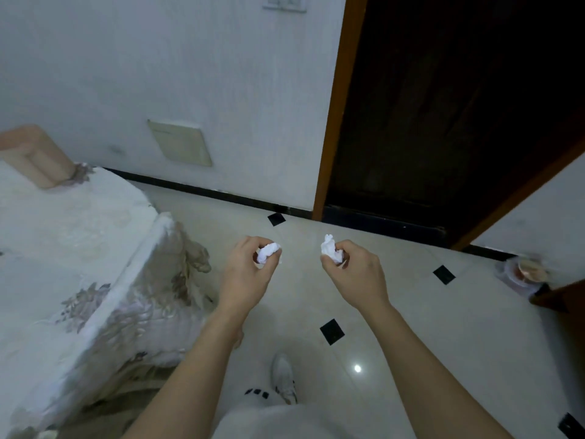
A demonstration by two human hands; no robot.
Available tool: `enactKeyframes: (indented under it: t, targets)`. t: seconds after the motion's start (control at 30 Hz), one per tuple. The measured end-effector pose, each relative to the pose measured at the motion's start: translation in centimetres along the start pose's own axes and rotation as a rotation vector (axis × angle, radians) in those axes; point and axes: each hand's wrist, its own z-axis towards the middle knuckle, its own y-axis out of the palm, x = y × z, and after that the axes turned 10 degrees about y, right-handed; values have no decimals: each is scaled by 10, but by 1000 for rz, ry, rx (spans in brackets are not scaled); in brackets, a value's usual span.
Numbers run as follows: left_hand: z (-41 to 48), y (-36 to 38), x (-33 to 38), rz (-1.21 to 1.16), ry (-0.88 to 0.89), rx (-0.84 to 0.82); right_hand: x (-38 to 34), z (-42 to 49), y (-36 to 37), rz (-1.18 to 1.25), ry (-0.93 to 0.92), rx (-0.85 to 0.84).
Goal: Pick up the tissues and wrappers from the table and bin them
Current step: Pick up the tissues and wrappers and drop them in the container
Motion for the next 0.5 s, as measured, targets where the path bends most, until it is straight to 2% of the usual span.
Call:
enactKeyframes:
  t: [0.2, 0.5]
  targets:
    - [107, -19, -41, 9, -19, 34, -64, 109, 32, -13, -69, -28]
    - [199, -29, -96, 54, -78, 135, -111, 216, 82, -30, -86, -86]
